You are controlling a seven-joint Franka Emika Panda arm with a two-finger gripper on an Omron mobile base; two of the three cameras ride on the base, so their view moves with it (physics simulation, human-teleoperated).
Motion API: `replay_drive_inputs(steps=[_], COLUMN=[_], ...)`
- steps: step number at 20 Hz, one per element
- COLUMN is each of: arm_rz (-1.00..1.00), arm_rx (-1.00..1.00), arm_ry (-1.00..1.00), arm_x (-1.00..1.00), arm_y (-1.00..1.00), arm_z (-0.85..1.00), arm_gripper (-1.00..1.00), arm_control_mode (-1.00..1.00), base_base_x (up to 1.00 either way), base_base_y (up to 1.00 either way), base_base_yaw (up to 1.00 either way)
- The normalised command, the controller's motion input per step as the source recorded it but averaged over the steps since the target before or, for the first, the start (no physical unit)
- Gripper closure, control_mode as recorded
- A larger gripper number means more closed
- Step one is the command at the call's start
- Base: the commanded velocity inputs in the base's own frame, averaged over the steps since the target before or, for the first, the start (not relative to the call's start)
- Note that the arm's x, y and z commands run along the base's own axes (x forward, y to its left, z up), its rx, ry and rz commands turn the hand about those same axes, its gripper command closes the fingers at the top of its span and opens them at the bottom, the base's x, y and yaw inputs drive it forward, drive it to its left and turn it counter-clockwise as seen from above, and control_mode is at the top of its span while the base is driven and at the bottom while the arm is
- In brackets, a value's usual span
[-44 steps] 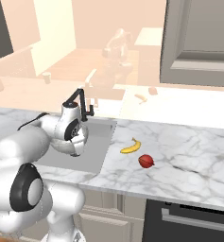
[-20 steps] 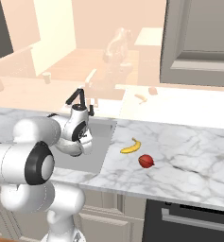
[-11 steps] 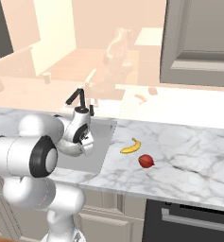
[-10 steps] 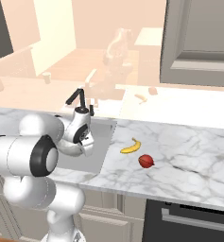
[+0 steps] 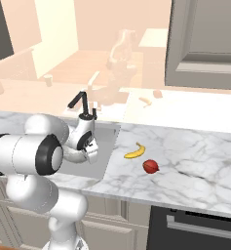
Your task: Remove the onion and banana from the sink. Then move the bowl and cup from the counter to the sink for washing.
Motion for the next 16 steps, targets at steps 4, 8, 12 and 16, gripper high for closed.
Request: replay_drive_inputs(steps=[4,8,12,16], arm_rz=[0.00,0.00,0.00,0.00], arm_rx=[0.00,0.00,0.00,0.00], arm_ry=[0.00,0.00,0.00,0.00], arm_x=[0.12,0.10,0.09,0.10], arm_y=[-0.02,0.00,0.00,0.00], arm_z=[-0.11,-0.14,-0.15,-0.14], arm_gripper=[1.00,1.00,1.00,1.00], arm_control_mode=[-1.00,-1.00,-1.00,-1.00], base_base_x=[0.00,0.00,0.00,0.00], base_base_y=[0.00,0.00,0.00,0.00], base_base_yaw=[0.00,0.00,0.00,0.00])
